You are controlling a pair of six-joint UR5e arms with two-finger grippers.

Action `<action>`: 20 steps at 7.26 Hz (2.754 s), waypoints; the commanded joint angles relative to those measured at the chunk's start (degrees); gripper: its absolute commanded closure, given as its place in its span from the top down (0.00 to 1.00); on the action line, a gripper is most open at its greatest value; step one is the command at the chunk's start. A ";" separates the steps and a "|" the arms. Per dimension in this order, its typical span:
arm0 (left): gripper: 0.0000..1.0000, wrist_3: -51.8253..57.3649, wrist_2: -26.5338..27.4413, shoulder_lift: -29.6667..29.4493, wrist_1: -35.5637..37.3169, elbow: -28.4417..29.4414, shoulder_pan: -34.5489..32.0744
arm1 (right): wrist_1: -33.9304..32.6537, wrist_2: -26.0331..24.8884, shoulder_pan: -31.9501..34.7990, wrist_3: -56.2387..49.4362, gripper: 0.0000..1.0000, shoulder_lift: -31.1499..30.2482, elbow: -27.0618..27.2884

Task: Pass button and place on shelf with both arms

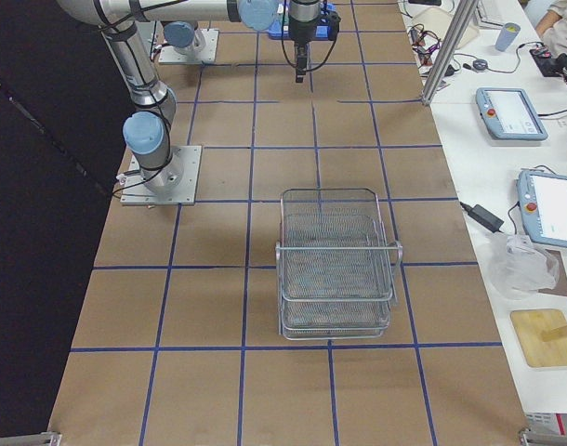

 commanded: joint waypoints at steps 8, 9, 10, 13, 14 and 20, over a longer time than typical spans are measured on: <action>1.00 -13.07 -0.44 -19.17 18.47 2.96 20.14 | -0.45 0.00 0.00 0.23 1.00 -0.04 0.00; 1.00 -20.61 -1.31 -21.89 18.38 6.19 20.75 | -0.28 0.00 0.00 0.23 1.00 -0.04 0.00; 1.00 -22.16 -4.97 -24.79 17.77 9.10 21.54 | -0.54 0.00 0.00 0.14 1.00 -0.04 0.00; 1.00 -30.69 -16.67 -30.43 12.95 8.86 26.29 | -0.62 -0.69 -0.17 -0.21 1.00 -0.04 0.61; 1.00 -32.88 -19.57 -32.36 12.93 9.39 26.29 | -0.63 -0.61 0.00 -0.82 1.00 -0.04 0.70; 1.00 -40.81 -22.67 -40.63 13.64 12.38 26.47 | -0.54 -0.53 0.00 -0.83 1.00 -0.04 0.70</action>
